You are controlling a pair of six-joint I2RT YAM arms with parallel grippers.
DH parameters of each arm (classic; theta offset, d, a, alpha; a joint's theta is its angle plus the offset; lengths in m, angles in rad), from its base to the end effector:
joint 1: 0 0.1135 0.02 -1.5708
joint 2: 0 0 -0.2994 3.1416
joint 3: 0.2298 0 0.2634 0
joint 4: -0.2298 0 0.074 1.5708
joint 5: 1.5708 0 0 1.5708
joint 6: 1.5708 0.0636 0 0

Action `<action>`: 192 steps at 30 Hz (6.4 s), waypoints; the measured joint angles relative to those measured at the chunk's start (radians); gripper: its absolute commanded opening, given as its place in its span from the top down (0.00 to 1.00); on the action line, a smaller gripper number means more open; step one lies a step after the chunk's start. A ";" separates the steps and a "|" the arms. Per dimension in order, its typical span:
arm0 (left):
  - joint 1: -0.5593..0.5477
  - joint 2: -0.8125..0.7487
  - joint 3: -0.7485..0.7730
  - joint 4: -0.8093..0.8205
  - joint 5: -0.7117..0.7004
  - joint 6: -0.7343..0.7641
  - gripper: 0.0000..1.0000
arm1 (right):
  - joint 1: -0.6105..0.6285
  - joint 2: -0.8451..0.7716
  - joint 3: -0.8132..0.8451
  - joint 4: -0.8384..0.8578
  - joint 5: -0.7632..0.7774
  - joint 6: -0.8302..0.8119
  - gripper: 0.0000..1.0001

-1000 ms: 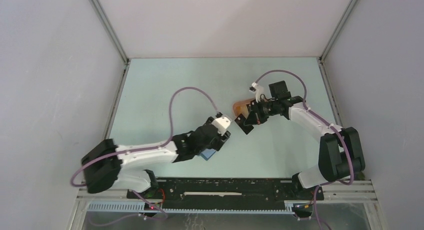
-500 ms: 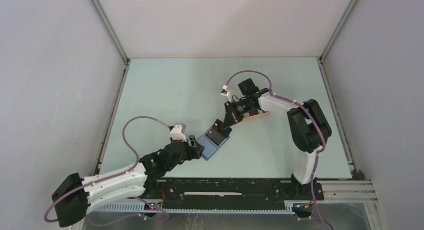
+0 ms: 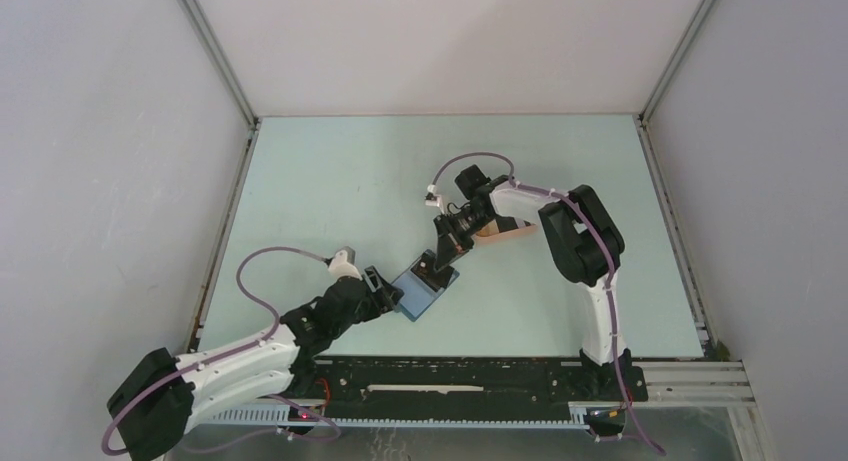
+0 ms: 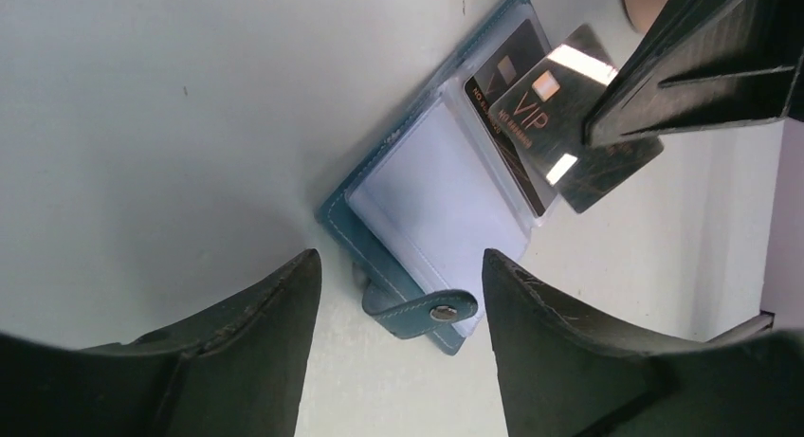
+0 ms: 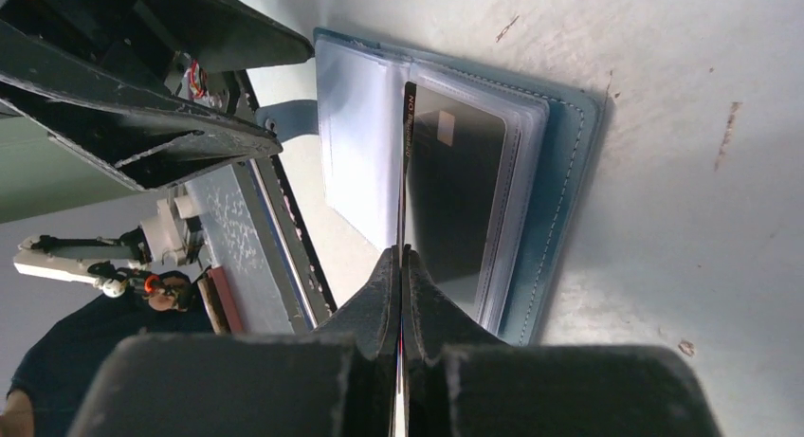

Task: Put the credit cards into the card holder
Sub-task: Insert the credit card into the card holder.

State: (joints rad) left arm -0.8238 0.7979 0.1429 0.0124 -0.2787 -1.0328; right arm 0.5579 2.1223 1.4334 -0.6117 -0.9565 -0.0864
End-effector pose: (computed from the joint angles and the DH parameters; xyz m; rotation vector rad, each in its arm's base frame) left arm 0.1209 -0.1048 0.1382 -0.3966 2.2483 -0.7213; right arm 0.3479 0.2784 0.1451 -1.0532 2.5441 1.4716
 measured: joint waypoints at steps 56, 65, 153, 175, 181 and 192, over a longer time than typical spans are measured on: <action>0.114 0.537 0.148 0.352 0.133 0.100 0.74 | -0.054 -0.043 -0.282 0.399 -0.069 0.253 1.00; 0.126 0.642 0.156 0.491 0.149 0.100 0.87 | -0.090 -0.079 -0.333 0.446 -0.047 0.279 1.00; 0.139 0.649 0.106 0.602 0.258 0.099 1.00 | -0.020 -0.268 -0.359 0.288 0.266 0.044 0.56; 0.139 0.648 0.108 0.595 0.261 0.100 1.00 | -0.094 -0.198 -0.333 0.208 0.117 0.025 0.81; 0.139 0.648 0.108 0.595 0.264 0.101 1.00 | -0.093 -0.164 -0.313 0.200 0.080 0.037 0.85; 0.139 0.648 0.108 0.595 0.267 0.101 1.00 | -0.090 -0.080 -0.291 0.200 -0.023 0.115 0.71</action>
State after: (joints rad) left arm -0.6849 1.4456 0.2508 0.6075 -0.0116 -0.9321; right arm 0.4675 2.0422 1.1419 -0.4122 -0.9791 0.0288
